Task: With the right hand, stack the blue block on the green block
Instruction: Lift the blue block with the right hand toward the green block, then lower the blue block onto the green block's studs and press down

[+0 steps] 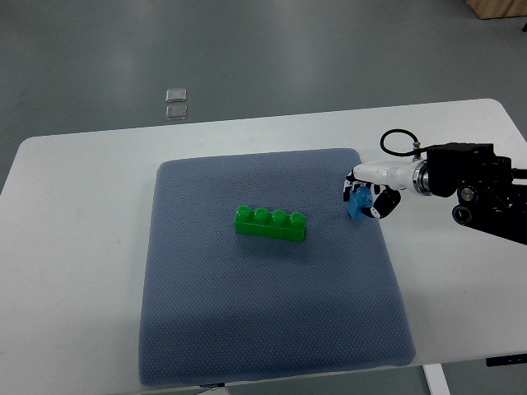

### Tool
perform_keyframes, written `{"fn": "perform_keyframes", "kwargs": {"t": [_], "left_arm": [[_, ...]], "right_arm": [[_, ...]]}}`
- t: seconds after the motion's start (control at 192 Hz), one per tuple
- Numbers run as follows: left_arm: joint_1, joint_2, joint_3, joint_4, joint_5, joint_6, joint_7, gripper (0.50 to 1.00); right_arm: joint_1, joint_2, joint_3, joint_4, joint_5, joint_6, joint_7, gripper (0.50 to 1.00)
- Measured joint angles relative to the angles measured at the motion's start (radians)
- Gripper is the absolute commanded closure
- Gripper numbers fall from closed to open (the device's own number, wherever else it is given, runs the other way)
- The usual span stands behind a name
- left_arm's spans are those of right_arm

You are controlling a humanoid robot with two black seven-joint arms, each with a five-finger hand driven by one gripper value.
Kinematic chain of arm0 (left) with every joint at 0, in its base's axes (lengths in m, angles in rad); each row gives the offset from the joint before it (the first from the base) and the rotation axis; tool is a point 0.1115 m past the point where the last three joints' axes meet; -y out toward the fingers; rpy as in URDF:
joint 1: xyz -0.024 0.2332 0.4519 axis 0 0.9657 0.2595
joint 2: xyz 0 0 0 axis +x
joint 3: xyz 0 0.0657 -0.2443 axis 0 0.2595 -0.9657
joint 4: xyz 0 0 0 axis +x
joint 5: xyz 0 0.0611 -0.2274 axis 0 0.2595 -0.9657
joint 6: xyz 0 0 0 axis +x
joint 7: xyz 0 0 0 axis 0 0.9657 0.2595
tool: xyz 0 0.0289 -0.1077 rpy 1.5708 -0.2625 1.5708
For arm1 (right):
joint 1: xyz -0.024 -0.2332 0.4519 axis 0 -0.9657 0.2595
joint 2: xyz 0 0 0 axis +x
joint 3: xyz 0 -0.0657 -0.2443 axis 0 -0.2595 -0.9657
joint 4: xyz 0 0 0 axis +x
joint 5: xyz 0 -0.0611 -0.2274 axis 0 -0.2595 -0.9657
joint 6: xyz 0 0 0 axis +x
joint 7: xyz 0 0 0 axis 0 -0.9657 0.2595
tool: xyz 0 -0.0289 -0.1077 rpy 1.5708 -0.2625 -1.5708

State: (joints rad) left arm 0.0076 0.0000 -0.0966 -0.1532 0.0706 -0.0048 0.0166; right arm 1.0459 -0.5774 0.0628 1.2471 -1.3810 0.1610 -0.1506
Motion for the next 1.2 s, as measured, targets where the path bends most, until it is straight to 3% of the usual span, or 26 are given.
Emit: {"fn": "perform_keyframes", "kwargs": {"t": [0.391, 0.876, 1.2], "left_arm": [[0.0, 0.0, 0.0, 0.0, 0.0, 0.0, 0.0, 0.5], [0.0, 0.0, 0.0, 0.0, 0.0, 0.0, 0.0, 0.5], [0.0, 0.0, 0.0, 0.0, 0.0, 0.0, 0.0, 0.5]], "right_arm": [[0.073, 0.03, 0.007, 0.006, -0.039, -0.015, 0.038, 0.955], [0.153, 0.116, 0.012, 0.023, -0.134, -0.036, 0.163, 0.951], [0.18, 0.164, 0.013, 0.032, -0.191, -0.039, 0.297, 0.936]]}}
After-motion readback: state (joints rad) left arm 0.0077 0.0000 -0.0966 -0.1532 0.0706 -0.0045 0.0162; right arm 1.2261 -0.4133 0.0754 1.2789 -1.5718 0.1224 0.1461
